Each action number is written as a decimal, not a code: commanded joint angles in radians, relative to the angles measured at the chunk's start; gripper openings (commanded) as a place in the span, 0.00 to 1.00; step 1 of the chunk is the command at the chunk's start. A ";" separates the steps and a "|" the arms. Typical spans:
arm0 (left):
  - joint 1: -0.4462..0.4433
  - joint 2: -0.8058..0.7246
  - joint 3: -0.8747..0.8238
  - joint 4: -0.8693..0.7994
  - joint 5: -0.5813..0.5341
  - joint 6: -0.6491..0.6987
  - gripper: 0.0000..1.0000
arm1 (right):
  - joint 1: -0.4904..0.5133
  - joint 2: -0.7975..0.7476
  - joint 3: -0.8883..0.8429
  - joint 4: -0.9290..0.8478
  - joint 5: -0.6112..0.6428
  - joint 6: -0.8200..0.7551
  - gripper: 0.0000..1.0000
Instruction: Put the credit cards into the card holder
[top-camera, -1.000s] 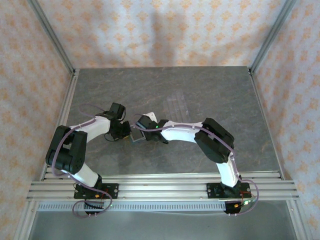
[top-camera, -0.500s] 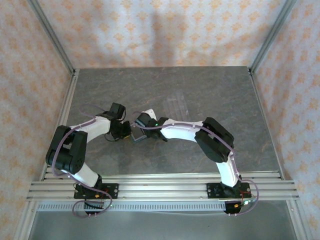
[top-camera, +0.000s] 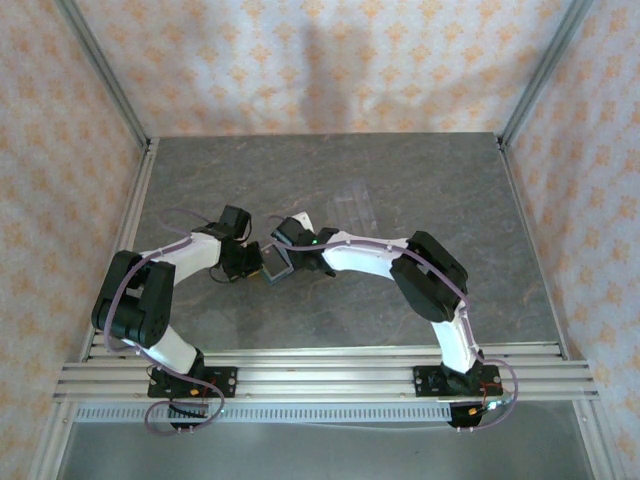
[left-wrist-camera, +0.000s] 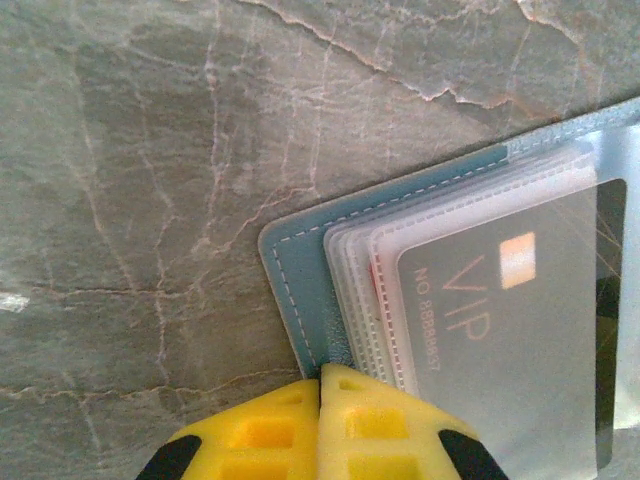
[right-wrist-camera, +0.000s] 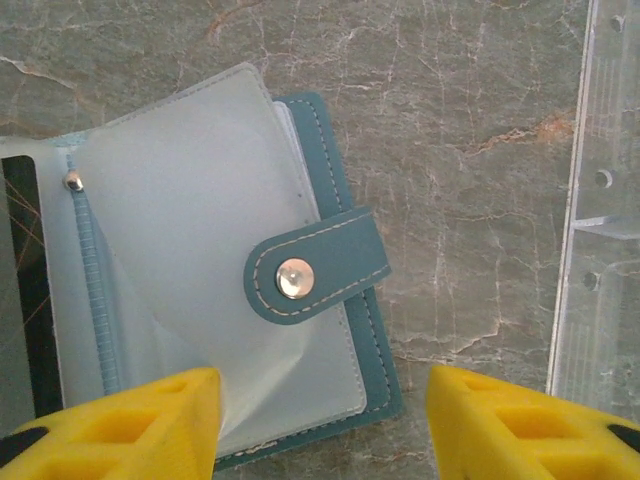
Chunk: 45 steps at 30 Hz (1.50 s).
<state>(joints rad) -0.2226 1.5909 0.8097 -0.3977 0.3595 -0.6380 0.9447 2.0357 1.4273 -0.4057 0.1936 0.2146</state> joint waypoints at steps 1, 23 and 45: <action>-0.006 0.049 -0.029 -0.015 -0.022 0.006 0.00 | -0.016 0.001 0.037 -0.032 0.027 -0.014 0.56; -0.006 0.050 -0.038 -0.013 -0.022 0.006 0.00 | -0.043 0.015 0.087 -0.021 -0.140 -0.041 0.51; -0.004 0.050 -0.041 -0.012 -0.021 0.004 0.00 | -0.040 0.117 0.188 -0.113 -0.012 -0.058 0.51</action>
<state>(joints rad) -0.2226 1.5925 0.8097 -0.3962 0.3599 -0.6380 0.9077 2.1403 1.5864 -0.4808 0.1169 0.1696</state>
